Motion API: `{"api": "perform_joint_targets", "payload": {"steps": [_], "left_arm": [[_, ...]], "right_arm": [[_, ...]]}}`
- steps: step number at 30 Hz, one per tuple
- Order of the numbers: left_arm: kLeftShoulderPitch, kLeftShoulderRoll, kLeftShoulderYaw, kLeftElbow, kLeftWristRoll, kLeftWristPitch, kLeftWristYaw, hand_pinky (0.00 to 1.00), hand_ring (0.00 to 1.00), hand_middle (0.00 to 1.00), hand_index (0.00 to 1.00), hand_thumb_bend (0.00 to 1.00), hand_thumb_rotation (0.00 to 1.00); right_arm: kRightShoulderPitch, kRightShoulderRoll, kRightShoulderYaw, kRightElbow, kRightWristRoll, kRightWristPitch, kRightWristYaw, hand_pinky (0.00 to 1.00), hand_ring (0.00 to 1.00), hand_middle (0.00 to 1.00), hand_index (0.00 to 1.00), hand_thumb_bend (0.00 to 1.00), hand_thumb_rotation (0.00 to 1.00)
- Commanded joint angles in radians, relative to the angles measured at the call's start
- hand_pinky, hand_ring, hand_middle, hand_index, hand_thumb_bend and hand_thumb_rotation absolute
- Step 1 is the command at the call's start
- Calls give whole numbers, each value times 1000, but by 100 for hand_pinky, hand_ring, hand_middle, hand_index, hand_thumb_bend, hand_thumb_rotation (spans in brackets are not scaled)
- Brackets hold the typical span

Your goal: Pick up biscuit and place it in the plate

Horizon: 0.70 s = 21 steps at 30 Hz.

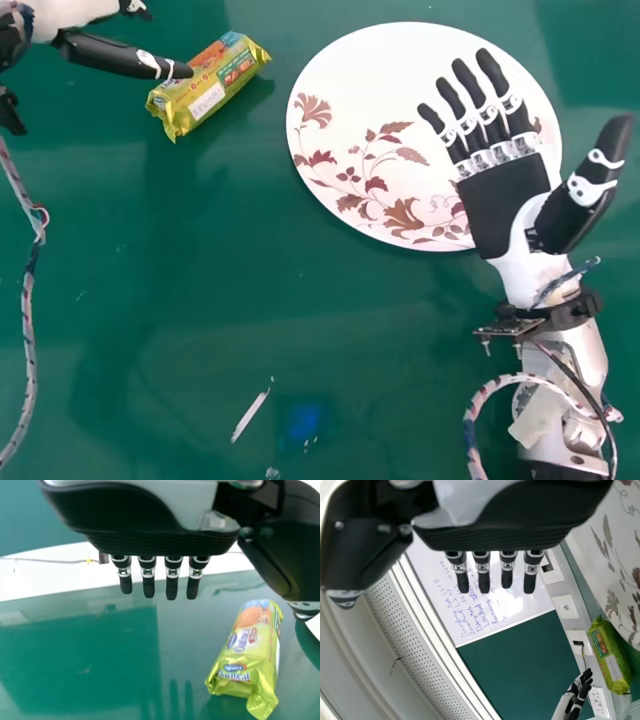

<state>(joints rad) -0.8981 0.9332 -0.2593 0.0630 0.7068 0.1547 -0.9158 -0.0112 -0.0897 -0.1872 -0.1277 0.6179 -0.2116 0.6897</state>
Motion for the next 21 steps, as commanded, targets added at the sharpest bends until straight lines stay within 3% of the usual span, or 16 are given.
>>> {"api": "perform_joint_targets", "payload": {"steps": [1, 8, 12, 21], "left_arm": [[-25, -14, -17, 11, 19, 8, -19, 100, 100, 100, 98, 100, 73], [-66, -43, -42, 50, 43, 12, -64, 100, 100, 100, 98, 100, 75], [-83, -55, -55, 70, 41, 13, -90, 100, 100, 100, 98, 100, 80], [-121, -101, -77, 134, 36, 29, -125, 100, 100, 100, 96, 100, 83]], "right_arm": [[27, 6, 10, -9, -13, 0, -17, 90, 100, 100, 100, 100, 58], [29, -4, 12, -31, 2, 12, -28, 97, 100, 100, 100, 100, 57], [35, -15, 8, -41, 16, 14, -17, 90, 100, 100, 100, 100, 56], [40, -25, 8, -55, 8, 15, -31, 94, 100, 100, 100, 100, 54]]}}
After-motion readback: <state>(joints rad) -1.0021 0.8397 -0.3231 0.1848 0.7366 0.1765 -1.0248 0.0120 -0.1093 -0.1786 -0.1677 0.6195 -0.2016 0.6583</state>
